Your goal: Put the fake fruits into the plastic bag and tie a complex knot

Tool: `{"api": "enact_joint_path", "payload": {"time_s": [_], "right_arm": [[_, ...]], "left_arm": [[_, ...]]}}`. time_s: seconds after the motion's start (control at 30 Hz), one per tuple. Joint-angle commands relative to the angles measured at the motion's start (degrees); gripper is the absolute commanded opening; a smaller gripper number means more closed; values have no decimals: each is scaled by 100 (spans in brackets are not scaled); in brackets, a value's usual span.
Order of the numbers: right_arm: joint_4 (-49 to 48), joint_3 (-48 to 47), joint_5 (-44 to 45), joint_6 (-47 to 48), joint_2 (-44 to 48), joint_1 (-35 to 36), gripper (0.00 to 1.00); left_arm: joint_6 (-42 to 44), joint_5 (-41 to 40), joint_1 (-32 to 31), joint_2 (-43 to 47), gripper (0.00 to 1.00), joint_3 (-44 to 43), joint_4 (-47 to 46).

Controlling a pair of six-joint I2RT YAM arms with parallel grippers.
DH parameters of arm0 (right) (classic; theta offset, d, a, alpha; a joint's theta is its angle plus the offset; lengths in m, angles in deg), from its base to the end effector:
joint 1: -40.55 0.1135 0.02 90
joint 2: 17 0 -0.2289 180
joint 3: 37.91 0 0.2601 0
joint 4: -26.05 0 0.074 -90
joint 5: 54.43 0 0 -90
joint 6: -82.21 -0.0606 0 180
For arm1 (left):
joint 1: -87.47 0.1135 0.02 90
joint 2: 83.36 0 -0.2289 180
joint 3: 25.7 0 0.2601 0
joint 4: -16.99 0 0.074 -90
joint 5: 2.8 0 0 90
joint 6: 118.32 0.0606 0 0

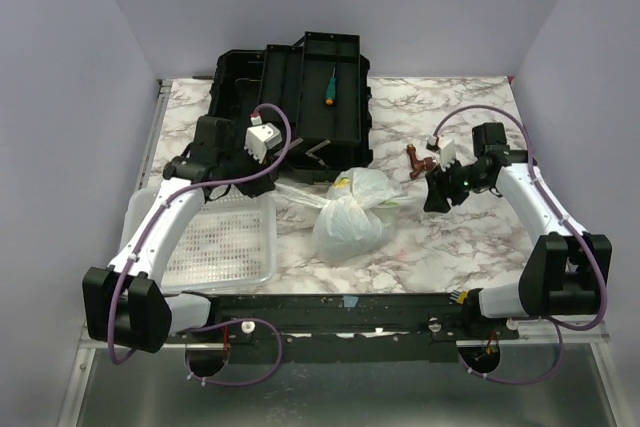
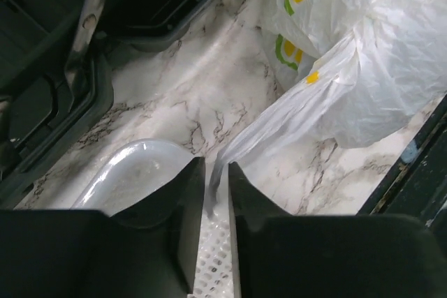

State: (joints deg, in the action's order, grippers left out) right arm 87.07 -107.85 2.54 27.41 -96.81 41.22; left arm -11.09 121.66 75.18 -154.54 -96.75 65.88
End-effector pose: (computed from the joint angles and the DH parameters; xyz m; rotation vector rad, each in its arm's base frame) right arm 0.2762 0.0363 0.1763 -0.9220 2.4281 0.6049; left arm 0.2737 -0.0947 0.2360 0.8518 2.1768 -0.6821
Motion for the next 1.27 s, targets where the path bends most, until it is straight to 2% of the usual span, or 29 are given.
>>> {"api": "enact_joint_path", "payload": {"time_s": [0.0, 0.07, 0.13, 0.17, 0.33, 0.37, 0.5, 0.57, 0.67, 0.73, 0.83, 0.97, 1.13, 1.23], "right_arm": [[393, -588, -525, -133, 18, -16, 69], [546, -895, -728, -237, 25, -63, 80], [592, -1202, -910, -454, 35, -67, 97], [562, -1346, -964, -616, 44, -67, 100], [74, -2149, -1270, -1587, -63, -67, 100], [-76, -2306, -1326, -1830, -118, -67, 100], [-926, -2842, -1387, -3036, -375, -69, 100], [-1396, -3076, -1145, -3696, -516, -67, 100], [-1729, -3367, -497, -4259, -705, -67, 100], [-1905, -3402, -238, -4451, -765, -181, 100], [-1998, -3311, -177, -4689, -892, -531, 100], [-2034, -2778, -205, -4652, -841, -1025, 100], [-2030, -2225, -117, -4390, -601, -1115, 100], [-1978, -2201, -91, -4296, -528, -1113, 100]], "left_arm": [[48, 413, -16, -79, 38, -673, 597], [78, 592, -28, -81, 55, -863, 745], [84, 675, -37, -48, 65, -1020, 819], [79, 697, -36, -25, 69, -1105, 841], [-109, 791, -36, -5, 90, -1691, 943], [-166, 835, -36, -38, 98, -1863, 1004], [-484, 824, 11, -396, 99, -2944, 1522], [-765, 908, 228, -688, 98, -3605, 1834], [-1540, 1566, 1028, -985, 98, -4247, 1842], [-2136, 1551, 1589, -1048, 98, -4427, 1636], [-2470, 1080, 2174, -1026, 98, -4466, 1483], [-2145, 573, 2637, -901, 99, -4337, 1699], [-1752, 101, 2800, -608, 98, -3927, 1770], [-1502, -24, 2808, -463, 98, -3681, 1695]]}}
